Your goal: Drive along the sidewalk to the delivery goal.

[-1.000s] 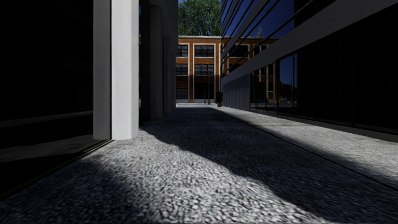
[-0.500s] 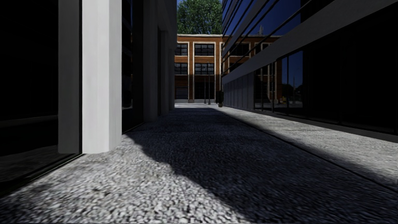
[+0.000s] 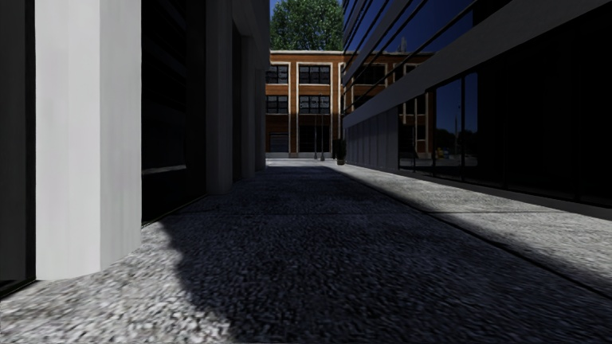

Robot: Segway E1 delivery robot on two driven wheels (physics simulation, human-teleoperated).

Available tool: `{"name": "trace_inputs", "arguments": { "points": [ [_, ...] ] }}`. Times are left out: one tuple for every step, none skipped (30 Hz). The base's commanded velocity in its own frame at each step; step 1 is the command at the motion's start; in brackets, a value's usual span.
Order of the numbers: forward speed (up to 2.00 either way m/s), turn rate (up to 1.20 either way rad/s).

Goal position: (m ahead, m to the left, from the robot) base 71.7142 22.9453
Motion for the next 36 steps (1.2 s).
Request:
{"name": "trace_inputs", "arguments": {
  "points": [
    [2.0,0.0],
    [2.0,0.0],
    [2.0,0.0],
    [2.0,0.0],
    [2.0,0.0],
    [2.0,0.0],
    [2.0,0.0],
    [2.0,0.0],
    [2.0,0.0],
    [2.0,0.0],
    [2.0,0.0],
    [2.0,0.0],
    [2.0,0.0],
    [2.0,0.0],
    [2.0,0.0],
    [2.0,0.0],
    [2.0,0.0],
    [2.0,0.0],
    [2.0,0.0],
    [2.0,0.0],
    [2.0,0.0],
    [2.0,0.0],
    [2.0,0.0],
    [2.0,0.0],
    [2.0,0.0],
    [2.0,0.0],
    [2.0,0.0],
    [2.0,0.0],
    [2.0,0.0],
    [2.0,0.0],
    [2.0,0.0],
    [2.0,0.0],
    [2.0,0.0],
    [2.0,0.0],
    [2.0,0.0],
    [2.0,0.0]
  ]
}}
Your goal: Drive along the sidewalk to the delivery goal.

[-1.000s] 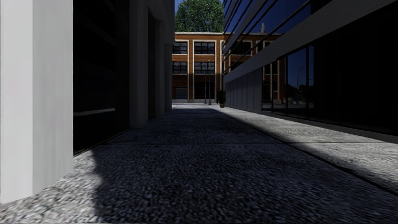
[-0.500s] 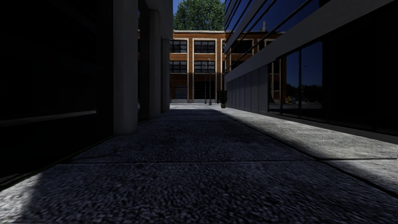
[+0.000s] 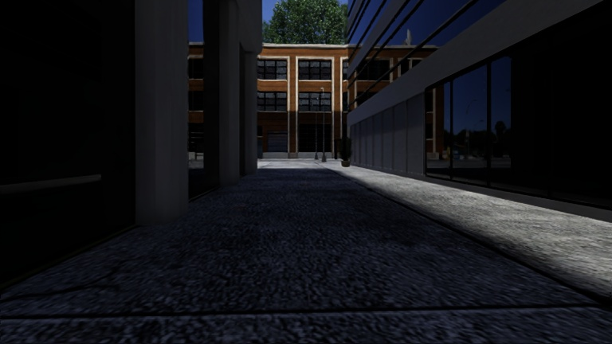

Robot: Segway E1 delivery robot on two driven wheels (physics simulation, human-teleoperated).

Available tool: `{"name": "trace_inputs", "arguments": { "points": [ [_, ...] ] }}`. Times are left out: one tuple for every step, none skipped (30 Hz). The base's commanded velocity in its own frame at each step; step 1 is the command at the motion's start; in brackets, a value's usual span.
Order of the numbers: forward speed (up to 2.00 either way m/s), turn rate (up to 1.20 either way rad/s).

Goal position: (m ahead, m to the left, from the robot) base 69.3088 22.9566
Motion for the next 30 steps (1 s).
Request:
{"name": "trace_inputs", "arguments": {
  "points": [
    [2.0,0.0],
    [2.0,0.0],
    [2.0,0.0],
    [2.0,0.0],
    [2.0,0.0],
    [2.0,0.0],
    [2.0,0.0],
    [2.0,0.0],
    [2.0,0.0],
    [2.0,0.0],
    [2.0,0.0],
    [2.0,0.0],
    [2.0,0.0],
    [2.0,0.0],
    [2.0,0.0],
    [2.0,0.0],
    [2.0,0.0],
    [2.0,0.0],
    [2.0,0.0],
    [2.0,0.0],
    [2.0,0.0],
    [2.0,0.0],
    [2.0,0.0],
    [2.0,0.0],
    [2.0,0.0],
    [2.0,0.0],
    [2.0,0.0],
    [2.0,0.0],
    [2.0,0.0],
    [2.0,0.0]
  ]
}}
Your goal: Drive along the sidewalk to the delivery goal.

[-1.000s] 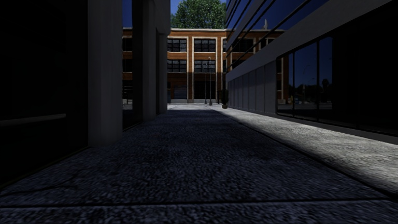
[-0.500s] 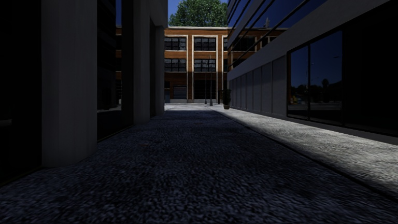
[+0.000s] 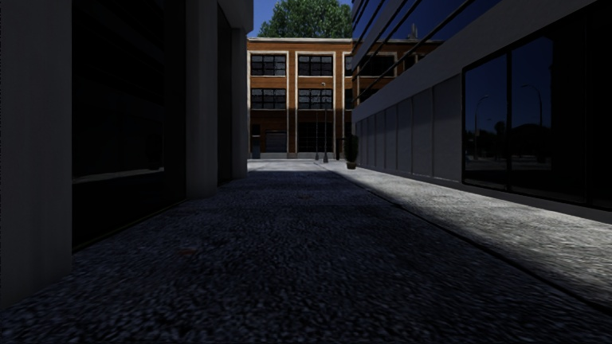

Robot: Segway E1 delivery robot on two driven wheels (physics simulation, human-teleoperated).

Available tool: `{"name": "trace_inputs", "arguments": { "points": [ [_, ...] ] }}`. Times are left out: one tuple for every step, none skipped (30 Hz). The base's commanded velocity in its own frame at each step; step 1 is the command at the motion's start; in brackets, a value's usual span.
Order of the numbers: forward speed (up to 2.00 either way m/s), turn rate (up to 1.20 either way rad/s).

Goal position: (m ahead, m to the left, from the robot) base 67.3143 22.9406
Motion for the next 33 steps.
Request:
{"name": "trace_inputs", "arguments": {
  "points": [
    [2.0,0.0],
    [2.0,0.0],
    [2.0,0.0],
    [2.0,0.0],
    [2.0,0.0],
    [2.0,0.0],
    [2.0,0.07],
    [2.0,0.17],
    [2.0,0.19],
    [2.0,0.19],
    [2.0,0.2],
    [2.0,0.2],
    [2.0,0.2],
    [2.0,0.2],
    [2.0,0.2],
    [2.0,0.2],
    [2.0,0.19],
    [2.0,0.17],
    [2.0,0.0],
    [2.0,0.0],
    [2.0,0.0],
    [2.0,0.0],
    [2.0,0.0],
    [2.0,0.0],
    [2.0,0.0],
    [2.0,0.0],
    [2.0,0.0],
    [2.0,0.0],
    [2.0,0.0],
    [2.0,0.0],
    [2.0,0.0],
    [2.0,0.0],
    [2.0,0.0]
  ]
}}
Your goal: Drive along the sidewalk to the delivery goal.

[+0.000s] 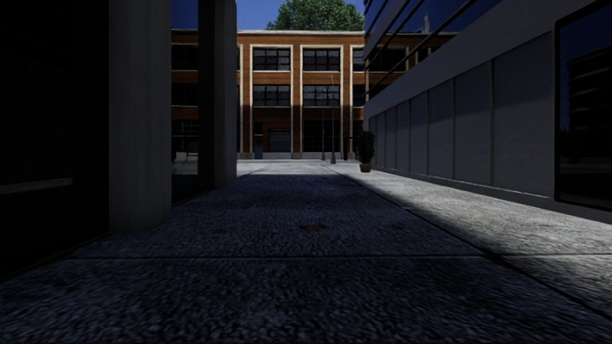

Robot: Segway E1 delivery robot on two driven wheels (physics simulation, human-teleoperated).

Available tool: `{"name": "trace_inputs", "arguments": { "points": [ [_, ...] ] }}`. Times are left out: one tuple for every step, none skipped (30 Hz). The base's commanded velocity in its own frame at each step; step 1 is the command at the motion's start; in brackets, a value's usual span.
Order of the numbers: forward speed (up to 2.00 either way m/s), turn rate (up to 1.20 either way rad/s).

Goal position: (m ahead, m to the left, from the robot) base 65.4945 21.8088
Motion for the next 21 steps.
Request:
{"name": "trace_inputs", "arguments": {
  "points": [
    [2.0,0.0],
    [2.0,0.0],
    [2.0,0.0],
    [2.0,0.0],
    [2.0,0.0],
    [2.0,0.0],
    [2.0,0.0],
    [2.0,0.0],
    [2.0,0.0],
    [2.0,0.0],
    [2.0,0.0],
    [2.0,0.0],
    [2.0,0.0],
    [2.0,0.0],
    [2.0,0.0],
    [2.0,0.0],
    [2.0,0.0],
    [2.0,0.0],
    [2.0,0.0],
    [2.0,0.0],
    [2.0,0.0]
  ]
}}
